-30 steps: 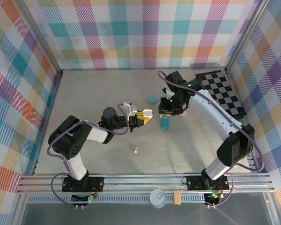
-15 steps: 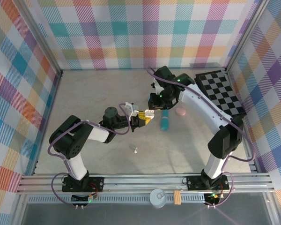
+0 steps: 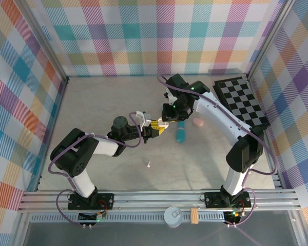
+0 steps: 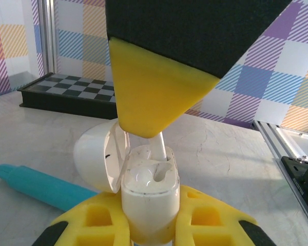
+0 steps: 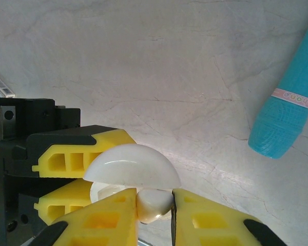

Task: Insert the wireless bluetooth earbuds into the charging case

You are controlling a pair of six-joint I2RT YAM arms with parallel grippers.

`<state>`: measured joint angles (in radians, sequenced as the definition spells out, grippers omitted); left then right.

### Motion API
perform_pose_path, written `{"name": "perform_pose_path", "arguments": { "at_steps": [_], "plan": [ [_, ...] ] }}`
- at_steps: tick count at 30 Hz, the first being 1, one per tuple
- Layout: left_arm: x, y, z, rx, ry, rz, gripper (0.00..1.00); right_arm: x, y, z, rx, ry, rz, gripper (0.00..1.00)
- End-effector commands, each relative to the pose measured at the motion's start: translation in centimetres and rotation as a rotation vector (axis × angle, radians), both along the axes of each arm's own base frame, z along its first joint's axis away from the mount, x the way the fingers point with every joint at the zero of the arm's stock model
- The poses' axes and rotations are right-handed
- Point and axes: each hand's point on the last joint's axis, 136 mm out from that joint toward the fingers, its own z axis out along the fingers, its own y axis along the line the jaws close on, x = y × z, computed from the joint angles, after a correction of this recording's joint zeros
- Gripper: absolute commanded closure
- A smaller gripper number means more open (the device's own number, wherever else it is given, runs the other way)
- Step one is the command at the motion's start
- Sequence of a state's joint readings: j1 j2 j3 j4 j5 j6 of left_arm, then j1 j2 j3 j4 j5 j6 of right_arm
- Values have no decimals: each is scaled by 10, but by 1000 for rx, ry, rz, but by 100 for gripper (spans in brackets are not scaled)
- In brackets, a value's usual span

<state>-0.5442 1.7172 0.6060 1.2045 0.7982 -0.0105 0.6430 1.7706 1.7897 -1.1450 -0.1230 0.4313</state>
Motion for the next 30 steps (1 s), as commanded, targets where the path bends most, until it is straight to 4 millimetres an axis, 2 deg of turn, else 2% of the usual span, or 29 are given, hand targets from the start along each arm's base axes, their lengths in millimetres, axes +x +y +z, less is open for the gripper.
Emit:
{"name": "perform_pose_path", "arguments": {
  "at_steps": [1,9,16,21,23,30],
  "plan": [
    [-7,-2,15,-23,-60,-18,100,-3,2,-2,-7,10,20,79],
    [-2,-3,16,-18,-51,-4,100,-11,16,0,57,42,60,79],
    [-2,-3,20,-20,-56,-1,100,-13,16,-11,39,66,62,76],
    [-3,-2,24,-24,-64,-1,100,-11,13,-7,29,45,47,62],
    [-3,-3,23,-23,-63,-2,100,-10,12,-1,33,23,41,54],
    [0,3,24,-29,-76,23,100,-8,2,26,58,-99,45,38]
  ]
}}
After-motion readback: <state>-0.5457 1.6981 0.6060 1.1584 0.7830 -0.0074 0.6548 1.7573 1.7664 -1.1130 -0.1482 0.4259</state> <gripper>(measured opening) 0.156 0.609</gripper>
